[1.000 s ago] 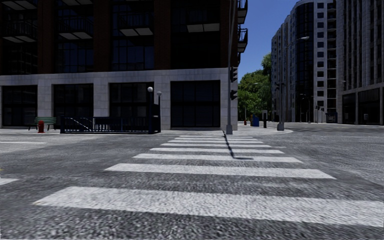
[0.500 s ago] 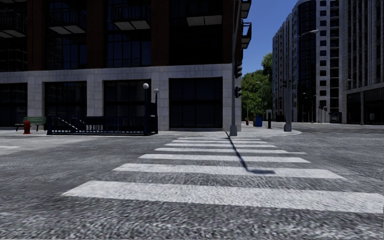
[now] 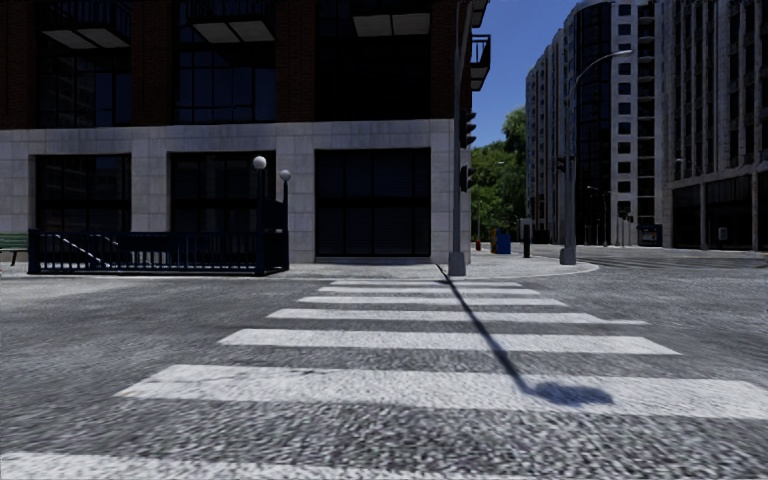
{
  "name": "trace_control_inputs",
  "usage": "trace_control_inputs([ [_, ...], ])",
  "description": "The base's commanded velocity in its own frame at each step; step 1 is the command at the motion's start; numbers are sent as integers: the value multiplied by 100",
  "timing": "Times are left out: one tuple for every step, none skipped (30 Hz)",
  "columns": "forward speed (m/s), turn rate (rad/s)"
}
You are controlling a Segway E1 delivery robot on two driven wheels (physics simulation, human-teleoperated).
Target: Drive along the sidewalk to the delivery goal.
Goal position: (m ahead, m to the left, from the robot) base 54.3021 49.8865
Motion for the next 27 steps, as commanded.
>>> trace_control_inputs([
  [200, -1],
  [200, -1],
  [200, 0],
  [200, 0],
  [200, 0],
  [200, 0],
  [200, 0],
  [200, -1],
  [200, -1],
  [200, -5],
  [200, -16],
  [200, -19],
  [200, -63],
  [200, -91],
  [200, -91],
  [200, -99],
  [200, -96],
  [200, -23],
  [200, -5],
  [200, 0],
  [200, 0],
  [200, 0],
  [200, 0],
  [200, 0],
  [200, 0],
  [200, 0],
  [200, 0],
])
